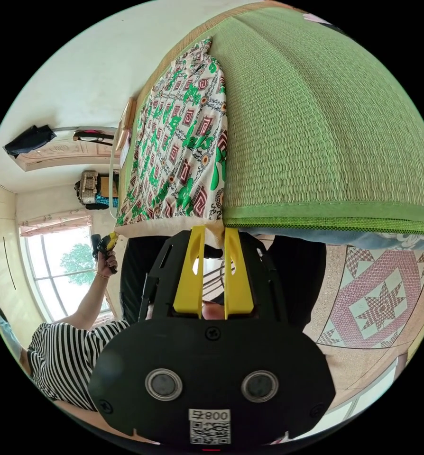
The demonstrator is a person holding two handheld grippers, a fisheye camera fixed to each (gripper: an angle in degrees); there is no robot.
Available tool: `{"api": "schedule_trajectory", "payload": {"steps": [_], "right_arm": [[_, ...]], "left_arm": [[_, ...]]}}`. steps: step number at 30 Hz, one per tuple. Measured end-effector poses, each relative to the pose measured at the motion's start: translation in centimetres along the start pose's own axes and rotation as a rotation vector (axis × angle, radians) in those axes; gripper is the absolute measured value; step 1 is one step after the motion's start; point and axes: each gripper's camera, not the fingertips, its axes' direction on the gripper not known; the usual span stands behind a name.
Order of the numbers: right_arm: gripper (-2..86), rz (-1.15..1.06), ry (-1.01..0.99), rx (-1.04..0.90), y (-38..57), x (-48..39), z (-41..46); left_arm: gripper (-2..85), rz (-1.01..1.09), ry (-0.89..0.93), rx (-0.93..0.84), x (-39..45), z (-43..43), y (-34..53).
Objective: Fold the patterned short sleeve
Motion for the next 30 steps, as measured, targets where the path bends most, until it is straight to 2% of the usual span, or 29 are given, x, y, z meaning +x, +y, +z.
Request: {"api": "schedule_trajectory", "payload": {"steps": [3, 8, 17, 30], "right_arm": [[5.1, -0.016, 0.023, -0.021, 0.1, 0.2, -0.2], [2.2, -0.039, -0.049, -0.009, 1.8, 1.6, -1.8], [1.3, -0.129, -0.247, 0.029, 6.8, 2.5, -6.3], [1.0, -0.232, -0.337, 0.089, 16.6, 0.5, -12.0]], "left_arm": [[1.6, -0.010, 0.012, 0.005, -0.2, -0.4, 0.4], [1.6, 0.005, 0.029, 0.010, 0.1, -1.5, 0.8], [1.6, 0.047, 0.093, 0.021, 1.3, -4.2, 3.2], [1.5, 0.064, 0.261, 0.088, 3.0, -9.0, 8.6]]}}
